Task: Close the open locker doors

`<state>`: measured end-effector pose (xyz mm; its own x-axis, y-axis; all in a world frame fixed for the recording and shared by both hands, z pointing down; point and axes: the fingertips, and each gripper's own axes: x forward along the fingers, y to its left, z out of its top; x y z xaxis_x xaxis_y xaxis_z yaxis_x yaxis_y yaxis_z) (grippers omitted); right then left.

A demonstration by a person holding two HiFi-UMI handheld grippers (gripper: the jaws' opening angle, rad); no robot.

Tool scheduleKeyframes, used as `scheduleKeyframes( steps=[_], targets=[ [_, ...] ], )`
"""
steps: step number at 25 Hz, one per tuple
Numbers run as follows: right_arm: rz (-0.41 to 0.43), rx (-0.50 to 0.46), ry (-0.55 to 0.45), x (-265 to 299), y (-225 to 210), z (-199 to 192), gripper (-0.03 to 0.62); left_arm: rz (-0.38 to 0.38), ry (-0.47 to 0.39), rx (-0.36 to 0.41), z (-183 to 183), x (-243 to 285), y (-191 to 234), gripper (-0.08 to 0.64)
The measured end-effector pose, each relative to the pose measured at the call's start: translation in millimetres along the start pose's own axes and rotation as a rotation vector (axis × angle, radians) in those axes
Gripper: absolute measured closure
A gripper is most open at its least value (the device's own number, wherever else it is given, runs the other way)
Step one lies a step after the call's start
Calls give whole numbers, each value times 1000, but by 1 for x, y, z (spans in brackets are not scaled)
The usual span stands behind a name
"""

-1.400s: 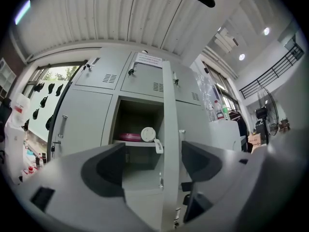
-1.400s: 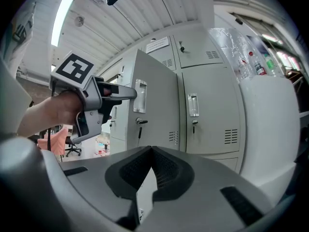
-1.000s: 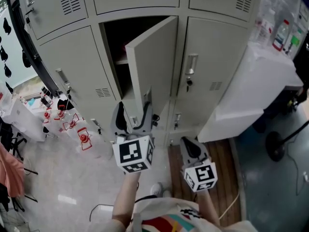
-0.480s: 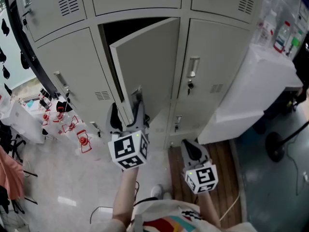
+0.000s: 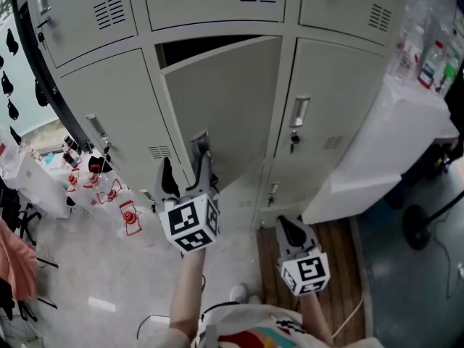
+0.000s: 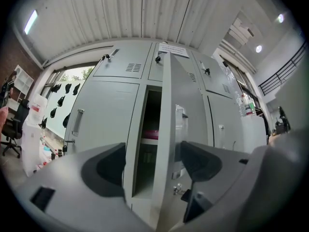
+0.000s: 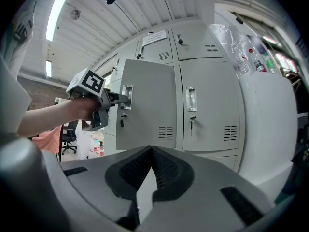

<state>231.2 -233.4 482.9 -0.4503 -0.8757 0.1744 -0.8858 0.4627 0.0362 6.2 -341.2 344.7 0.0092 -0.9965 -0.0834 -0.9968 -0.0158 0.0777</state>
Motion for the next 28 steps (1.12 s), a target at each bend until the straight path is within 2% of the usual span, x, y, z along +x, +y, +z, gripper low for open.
scheduleKeyframes(
  steps=[10,21,28],
  targets=[
    [-12,4,-10,19,-3,10,588,30,5,-2,-1,27,23,219],
    [-6,-8,28,41,-1,2,586,90,49,70,-14,63,52,219],
    [-45,-24,37,48,-12,1,586,112,52,61,-16,80,60,219]
  ],
)
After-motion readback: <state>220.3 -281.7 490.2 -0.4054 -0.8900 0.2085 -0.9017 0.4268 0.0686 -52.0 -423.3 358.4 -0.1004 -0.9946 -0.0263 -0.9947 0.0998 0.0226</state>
